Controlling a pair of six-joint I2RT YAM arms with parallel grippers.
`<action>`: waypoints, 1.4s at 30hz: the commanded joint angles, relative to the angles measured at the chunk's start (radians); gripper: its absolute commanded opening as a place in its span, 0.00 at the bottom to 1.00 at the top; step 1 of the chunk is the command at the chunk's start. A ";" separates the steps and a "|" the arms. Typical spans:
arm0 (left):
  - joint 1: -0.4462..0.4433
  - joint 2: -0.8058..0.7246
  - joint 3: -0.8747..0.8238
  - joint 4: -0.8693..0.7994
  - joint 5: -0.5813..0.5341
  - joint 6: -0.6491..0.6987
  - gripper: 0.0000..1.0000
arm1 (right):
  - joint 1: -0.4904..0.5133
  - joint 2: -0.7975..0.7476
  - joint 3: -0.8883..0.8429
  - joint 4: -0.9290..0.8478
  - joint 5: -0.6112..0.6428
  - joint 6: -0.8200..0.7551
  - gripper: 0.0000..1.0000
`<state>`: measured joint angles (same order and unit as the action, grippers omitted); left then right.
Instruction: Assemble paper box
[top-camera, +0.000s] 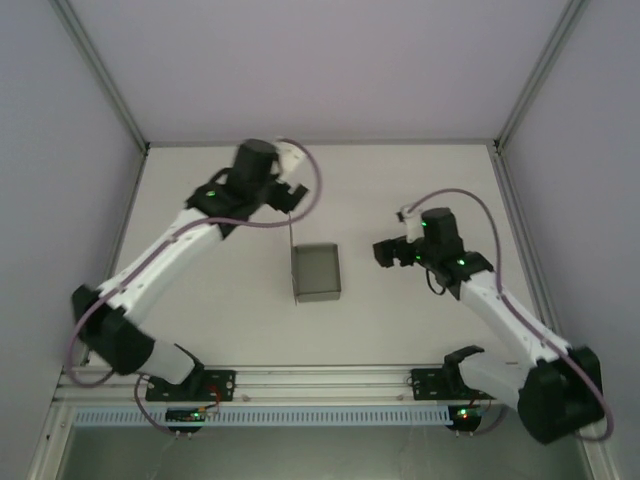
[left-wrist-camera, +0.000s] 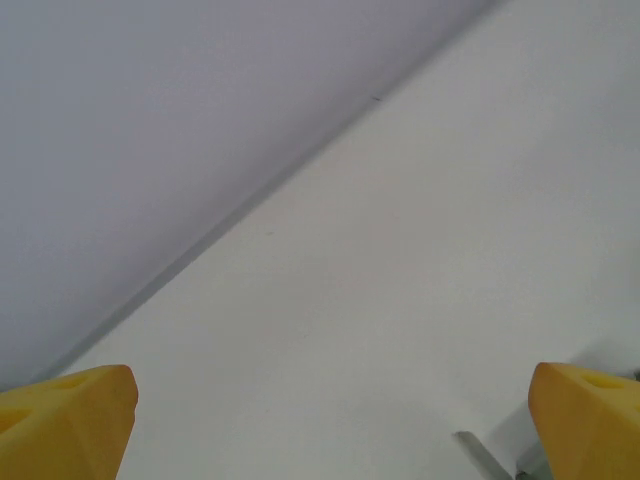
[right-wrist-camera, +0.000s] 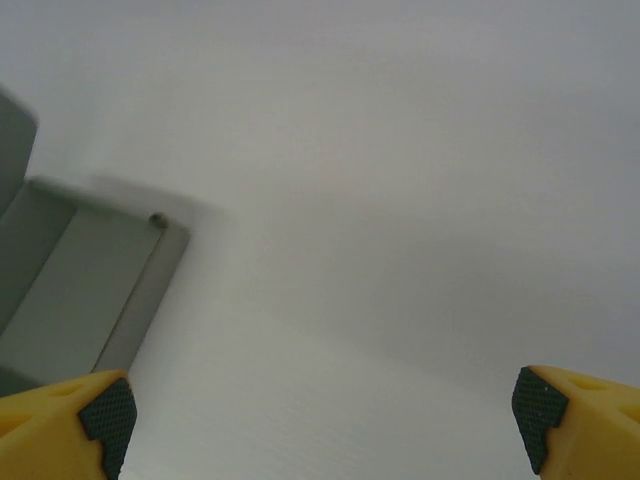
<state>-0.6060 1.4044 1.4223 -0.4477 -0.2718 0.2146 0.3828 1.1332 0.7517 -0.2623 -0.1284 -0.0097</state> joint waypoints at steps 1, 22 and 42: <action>0.096 -0.089 -0.193 0.067 0.045 -0.341 1.00 | 0.106 0.186 0.126 0.020 -0.017 -0.266 0.99; 0.348 -0.226 -0.646 0.067 0.100 -0.644 1.00 | 0.292 0.898 0.687 -0.135 -0.030 -0.490 0.67; 0.348 -0.229 -0.661 0.096 0.131 -0.713 1.00 | 0.311 0.782 0.551 -0.163 0.510 0.372 0.21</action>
<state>-0.2634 1.1866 0.7673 -0.3759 -0.1520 -0.4702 0.6769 1.9762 1.3193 -0.3122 0.2047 0.0494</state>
